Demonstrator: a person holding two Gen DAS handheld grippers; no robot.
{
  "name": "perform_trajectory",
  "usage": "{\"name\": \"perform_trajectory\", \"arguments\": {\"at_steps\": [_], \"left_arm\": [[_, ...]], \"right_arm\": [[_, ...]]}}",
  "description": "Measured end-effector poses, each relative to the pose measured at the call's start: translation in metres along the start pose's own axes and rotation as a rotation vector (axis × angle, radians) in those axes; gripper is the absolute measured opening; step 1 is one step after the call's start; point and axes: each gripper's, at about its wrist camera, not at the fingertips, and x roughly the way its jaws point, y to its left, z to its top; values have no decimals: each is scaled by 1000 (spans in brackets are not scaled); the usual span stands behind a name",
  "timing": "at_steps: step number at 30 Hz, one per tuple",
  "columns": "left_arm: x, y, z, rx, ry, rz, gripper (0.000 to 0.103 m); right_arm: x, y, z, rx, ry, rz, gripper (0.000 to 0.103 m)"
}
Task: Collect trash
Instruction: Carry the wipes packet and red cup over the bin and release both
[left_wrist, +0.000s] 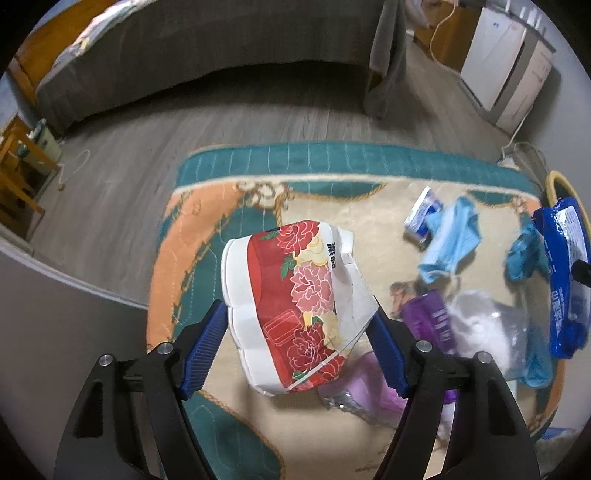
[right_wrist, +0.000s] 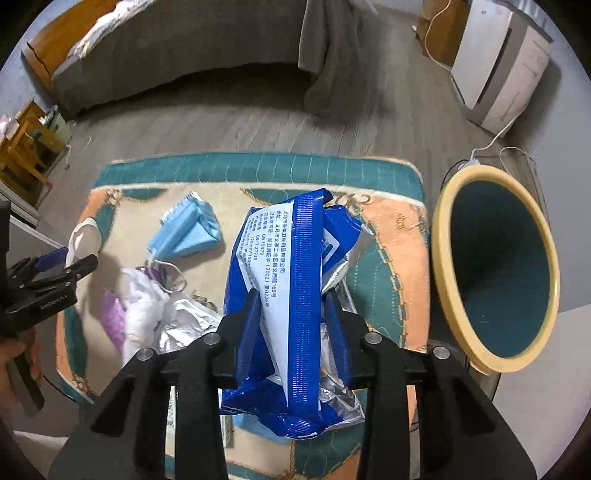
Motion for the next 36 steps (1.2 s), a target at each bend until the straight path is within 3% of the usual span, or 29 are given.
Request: {"name": "perform_trajectory", "arguments": {"at_steps": [9,13,21,29,36], "left_arm": [[-47,-23,8,-16,-127,-38,75],[-60,-42,3,39,-148,-56,75],[-83,-72,-3,118,-197,-69,75],[-93,-94,-8,151,-221,-68,75],[-99,-133,-1,174,-246,-115,75]], "right_arm": [[-51,-10,-10,57,-75,-4,35],[-68,-18,-20,49,-122,-33,35],[-77,-32,-24,52,-159,-78,35],[-77,-48,-14,49,-187,-69,35],[-79,-97,-7,106,-207,-57,35]]}}
